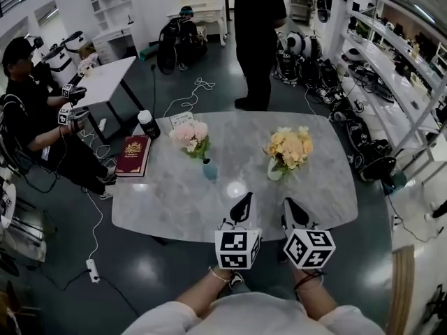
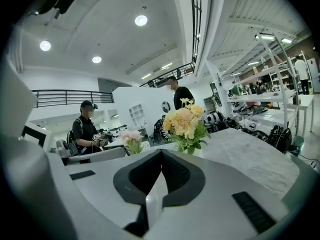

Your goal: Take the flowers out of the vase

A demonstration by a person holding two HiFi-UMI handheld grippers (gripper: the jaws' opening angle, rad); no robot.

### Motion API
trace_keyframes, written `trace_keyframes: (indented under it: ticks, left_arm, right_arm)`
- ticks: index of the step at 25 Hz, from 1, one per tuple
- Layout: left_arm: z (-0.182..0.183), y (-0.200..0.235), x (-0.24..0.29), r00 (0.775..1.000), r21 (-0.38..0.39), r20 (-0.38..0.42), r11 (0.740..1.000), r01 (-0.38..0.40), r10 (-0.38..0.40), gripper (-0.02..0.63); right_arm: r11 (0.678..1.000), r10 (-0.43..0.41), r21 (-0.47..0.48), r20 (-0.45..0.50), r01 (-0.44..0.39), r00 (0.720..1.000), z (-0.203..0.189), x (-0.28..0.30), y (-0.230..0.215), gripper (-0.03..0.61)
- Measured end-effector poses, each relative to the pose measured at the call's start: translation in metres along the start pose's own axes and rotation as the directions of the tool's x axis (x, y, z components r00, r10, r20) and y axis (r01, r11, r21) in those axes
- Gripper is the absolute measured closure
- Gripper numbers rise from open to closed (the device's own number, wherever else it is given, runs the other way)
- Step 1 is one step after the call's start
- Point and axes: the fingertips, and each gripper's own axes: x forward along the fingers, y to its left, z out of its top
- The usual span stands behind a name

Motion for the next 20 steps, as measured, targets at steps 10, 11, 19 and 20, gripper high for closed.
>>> trace_keyframes:
  ticks: [10, 11, 19, 20]
  left_arm:
    - [-0.024, 0.032, 0.009, 0.997, -0.044, -0.048, 0.997, -0.057, 0.055, 0.612]
    - [-0.024, 0.036, 0.007, 0.996, -0.044, -0.041, 0.996, -0.079, 0.077, 0.612]
    - [-0.012, 0.050, 0.011, 0.988, -0.045, -0.025, 0.988, -0.151, 0.150, 0.612]
    - [-0.010, 0.050, 0.013, 0.988, -0.043, -0.023, 0.987, -0.153, 0.152, 0.612]
  right_arm:
    - [1.000, -0.008, 0.018, -0.020, 0.008, 1.000, -0.014, 0.024, 0.000, 0.574]
    - [1.000, -0.002, 0.022, -0.022, 0.002, 1.000, -0.015, 0.028, 0.000, 0.574]
    - [0.998, 0.063, 0.015, -0.033, -0.063, 0.997, -0.007, 0.045, 0.004, 0.574]
    - [0.998, 0.065, 0.015, -0.034, -0.064, 0.997, -0.006, 0.046, 0.002, 0.574]
